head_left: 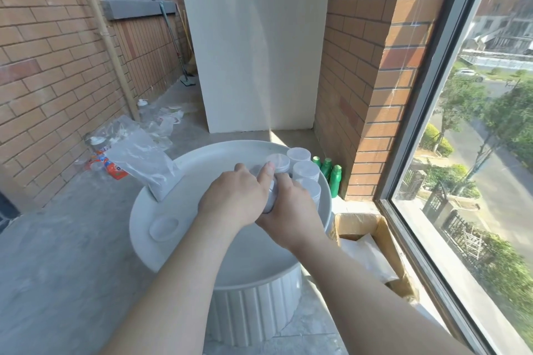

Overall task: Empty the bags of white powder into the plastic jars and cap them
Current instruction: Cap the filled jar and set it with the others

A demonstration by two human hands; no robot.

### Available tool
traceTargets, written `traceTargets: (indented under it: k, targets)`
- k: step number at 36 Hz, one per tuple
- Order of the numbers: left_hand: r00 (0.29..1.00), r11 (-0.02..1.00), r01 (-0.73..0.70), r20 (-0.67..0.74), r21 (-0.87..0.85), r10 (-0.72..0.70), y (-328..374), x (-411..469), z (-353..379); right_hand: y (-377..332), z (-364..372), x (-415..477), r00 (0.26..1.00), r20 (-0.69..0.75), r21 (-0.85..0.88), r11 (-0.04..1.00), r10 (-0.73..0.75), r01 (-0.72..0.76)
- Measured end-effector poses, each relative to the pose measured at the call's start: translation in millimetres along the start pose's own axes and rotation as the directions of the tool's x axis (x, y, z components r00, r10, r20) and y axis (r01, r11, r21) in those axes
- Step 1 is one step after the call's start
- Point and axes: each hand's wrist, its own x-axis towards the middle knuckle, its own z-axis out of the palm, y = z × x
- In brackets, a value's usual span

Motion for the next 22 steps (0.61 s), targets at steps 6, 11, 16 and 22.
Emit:
traceTargets:
  k: [6,11,16,22]
  targets:
    - [0.998,0.998,-0.06,0.022,-0.001,0.06,-18,13,1,0,-7,3,0.99,0.133,0.046,0.998,0.039,-0.046]
    - [0.961,0.967,-0.253,-0.124,-0.035,0.247,-24,15,2,-1,-12,6,0.972,0.23,0.139,0.987,0.048,-0.081]
    - [0.988,0.99,-0.138,-0.073,-0.031,0.136,-19,14,8,0,-3,1,0.986,0.163,0.043,0.998,0.028,-0.035]
    - [1.0,1.0,0.001,-0.031,-0.029,-0.002,-9,10,4,-5,4,-4,0.995,0.096,-0.043,0.999,-0.013,0.018]
